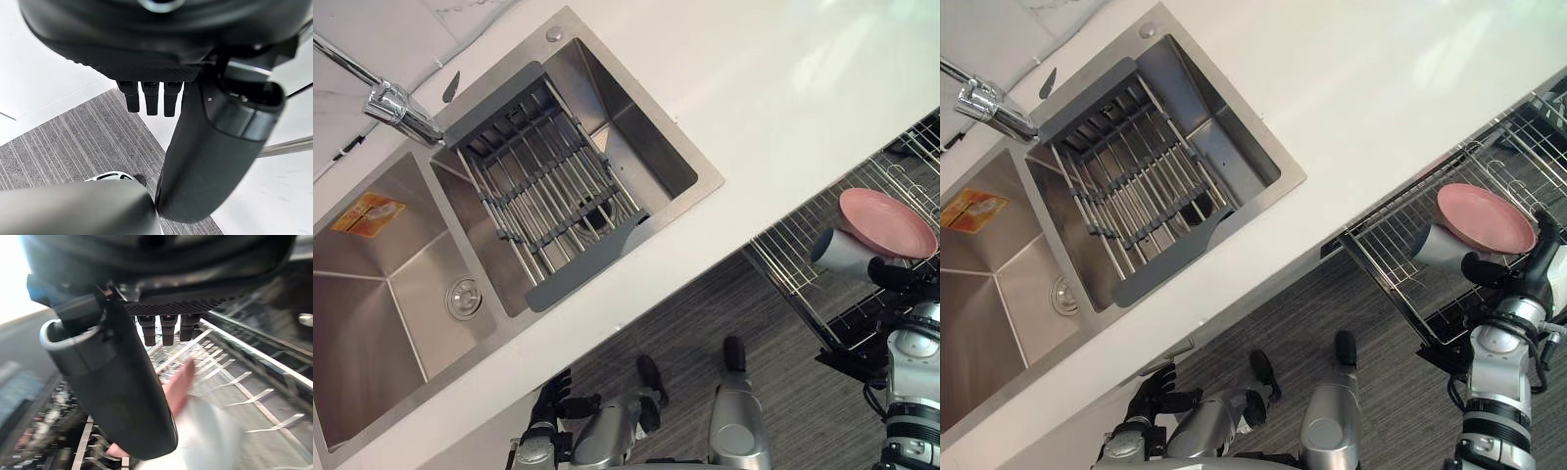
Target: Walk over to the sink, pick up the cup, carry it to the dishwasher, place the cup inside the dishwasher, then close the dishwasher door
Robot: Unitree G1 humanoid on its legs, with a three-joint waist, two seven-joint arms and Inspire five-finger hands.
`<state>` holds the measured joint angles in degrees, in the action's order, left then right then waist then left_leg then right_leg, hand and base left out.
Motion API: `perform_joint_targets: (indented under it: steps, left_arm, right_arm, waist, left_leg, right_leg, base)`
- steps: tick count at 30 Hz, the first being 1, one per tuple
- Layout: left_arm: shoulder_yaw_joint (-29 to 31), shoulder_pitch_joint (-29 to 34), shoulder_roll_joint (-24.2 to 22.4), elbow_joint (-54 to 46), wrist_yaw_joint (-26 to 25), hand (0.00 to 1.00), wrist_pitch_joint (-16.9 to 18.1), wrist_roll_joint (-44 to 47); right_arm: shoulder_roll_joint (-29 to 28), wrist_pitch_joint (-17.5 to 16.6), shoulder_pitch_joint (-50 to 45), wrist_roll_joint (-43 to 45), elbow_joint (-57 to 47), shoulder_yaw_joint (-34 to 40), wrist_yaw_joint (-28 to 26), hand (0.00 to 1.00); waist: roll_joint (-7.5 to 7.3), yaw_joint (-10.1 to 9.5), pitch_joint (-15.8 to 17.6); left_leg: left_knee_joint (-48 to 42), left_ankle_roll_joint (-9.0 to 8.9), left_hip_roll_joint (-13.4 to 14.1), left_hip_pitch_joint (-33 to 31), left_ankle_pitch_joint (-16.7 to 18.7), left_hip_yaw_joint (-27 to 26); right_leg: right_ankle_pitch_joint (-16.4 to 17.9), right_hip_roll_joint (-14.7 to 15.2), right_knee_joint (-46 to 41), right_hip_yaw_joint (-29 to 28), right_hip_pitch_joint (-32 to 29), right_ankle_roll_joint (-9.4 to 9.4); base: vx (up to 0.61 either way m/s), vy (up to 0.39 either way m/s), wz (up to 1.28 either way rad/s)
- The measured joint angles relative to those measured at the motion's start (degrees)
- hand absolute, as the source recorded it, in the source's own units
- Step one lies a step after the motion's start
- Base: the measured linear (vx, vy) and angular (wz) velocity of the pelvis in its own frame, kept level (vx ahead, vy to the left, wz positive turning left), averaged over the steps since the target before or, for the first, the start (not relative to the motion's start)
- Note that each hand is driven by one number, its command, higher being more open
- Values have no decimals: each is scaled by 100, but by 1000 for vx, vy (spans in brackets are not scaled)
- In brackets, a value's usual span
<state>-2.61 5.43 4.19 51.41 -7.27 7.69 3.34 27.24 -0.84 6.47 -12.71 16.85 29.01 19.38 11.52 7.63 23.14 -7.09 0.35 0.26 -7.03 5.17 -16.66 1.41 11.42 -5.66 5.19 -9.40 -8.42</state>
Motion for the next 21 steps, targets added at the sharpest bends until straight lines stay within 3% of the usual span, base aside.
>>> perform_joint_targets:
  steps: [6,10,21]
  left_arm:
    - [-1,-37,-110,-23,13,90,-88,-13]
    - [23,-58,-124,-21,15,90,-193,-11]
    - [334,-59,-23,357,86,90,-567,-14]
  right_arm:
    - [-799,-79,-425,8,-1278,62,75,90]
    - [-1020,-119,-750,63,-1598,64,63,90]
    - [-1857,-237,-1533,716,-1792,318,-110,90]
  waist:
    - [-74,52,-14]
    - [-161,56,-53]
    - [-590,5,-793]
  left_leg:
    - [95,11,-25,264,-3,-31]
    - [93,11,-25,368,-3,-18]
    - [123,7,-31,656,1,-36]
  right_leg:
    - [-126,-12,225,-69,275,4]
    - [-184,-23,322,-65,430,-5]
    - [-375,-44,705,-93,817,19]
  base:
    - [-34,12,-7]
    - [-50,1,-3]
    - [-51,-2,-3]
